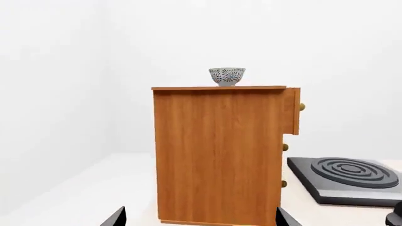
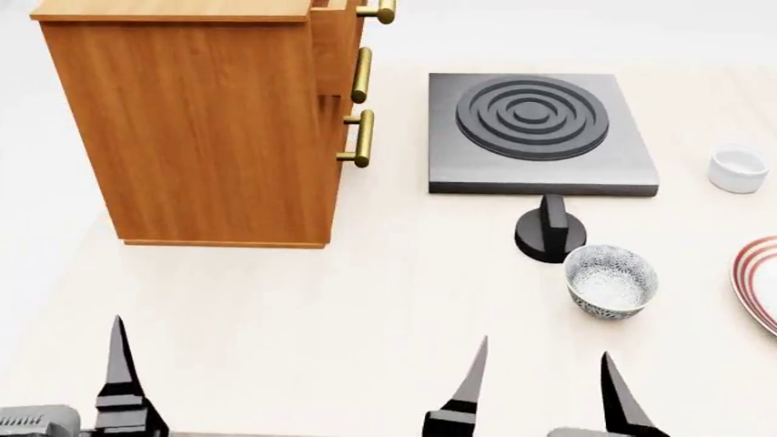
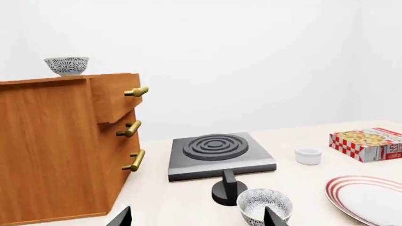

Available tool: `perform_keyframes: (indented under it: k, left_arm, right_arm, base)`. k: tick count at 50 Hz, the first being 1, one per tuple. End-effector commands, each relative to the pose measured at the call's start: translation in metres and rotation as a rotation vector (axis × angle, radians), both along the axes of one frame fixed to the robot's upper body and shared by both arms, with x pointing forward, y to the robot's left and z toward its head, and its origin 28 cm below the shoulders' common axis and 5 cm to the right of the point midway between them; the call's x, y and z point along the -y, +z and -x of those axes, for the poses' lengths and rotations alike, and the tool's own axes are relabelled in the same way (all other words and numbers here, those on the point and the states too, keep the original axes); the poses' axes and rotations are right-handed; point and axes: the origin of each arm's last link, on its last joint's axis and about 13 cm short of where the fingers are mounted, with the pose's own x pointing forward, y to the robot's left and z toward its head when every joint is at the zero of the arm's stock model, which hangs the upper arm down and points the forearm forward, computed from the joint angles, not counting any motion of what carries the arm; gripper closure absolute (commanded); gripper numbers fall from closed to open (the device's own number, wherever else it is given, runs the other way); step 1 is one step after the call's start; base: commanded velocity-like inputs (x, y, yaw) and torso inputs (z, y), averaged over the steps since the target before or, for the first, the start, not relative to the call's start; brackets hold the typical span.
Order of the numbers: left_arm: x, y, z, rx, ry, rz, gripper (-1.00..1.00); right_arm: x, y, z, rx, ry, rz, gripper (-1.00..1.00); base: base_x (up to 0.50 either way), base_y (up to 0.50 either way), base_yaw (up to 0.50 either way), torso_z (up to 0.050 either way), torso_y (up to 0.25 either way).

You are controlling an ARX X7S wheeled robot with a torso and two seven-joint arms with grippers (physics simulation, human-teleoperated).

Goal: Pick the akita bowl on the wooden cabinet and place it on the plate.

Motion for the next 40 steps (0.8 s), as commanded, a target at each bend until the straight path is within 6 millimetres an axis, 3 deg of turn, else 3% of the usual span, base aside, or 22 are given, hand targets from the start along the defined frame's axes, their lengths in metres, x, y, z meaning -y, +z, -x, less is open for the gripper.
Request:
perform_keyframes:
  k: [1,5,6,7,17,30,40]
  left_arm:
    - [0.002,0.05,-0.013,0.13,-0.002,0.015,-1.0]
    - [0.003,0.061,-0.016,0.156,-0.01,0.024,-1.0]
    - [0.006,0.089,-0.005,0.255,-0.043,0.091,-1.0]
    - [0.006,0.09,-0.005,0.258,-0.04,0.082,-1.0]
    - [0.003,0.096,0.001,0.28,-0.032,0.097,-1.0]
    - [0.001,0.098,0.003,0.293,-0.026,0.1,-1.0]
    - [0.001,0.099,0.003,0.294,-0.027,0.102,-1.0]
  right_arm:
    - [0.003,0.038,0.009,0.116,0.018,0.028,-1.0]
    - [0.003,0.045,0.009,0.128,0.022,0.025,-1.0]
    - [0.001,0.071,0.017,0.193,0.002,0.083,-1.0]
    - [-0.001,0.084,0.029,0.273,0.023,0.065,-1.0]
    - [-0.004,0.08,0.029,0.266,0.037,0.071,-1.0]
    - [-0.004,0.093,0.043,0.343,0.043,0.074,-1.0]
    - [-0.005,0.094,0.045,0.352,0.058,0.076,-1.0]
  base:
    - [0.0,0.0,0.0,0.0,0.0]
    - [0.0,0.0,0.0,0.0,0.0]
    - [0.0,0.0,0.0,0.0,0.0]
    - [0.0,0.0,0.0,0.0,0.0]
    - [0.0,0.0,0.0,0.0,0.0]
    - [0.01,0.0,0.0,0.0,0.0]
    - [0.32,0.0,0.0,0.0,0.0]
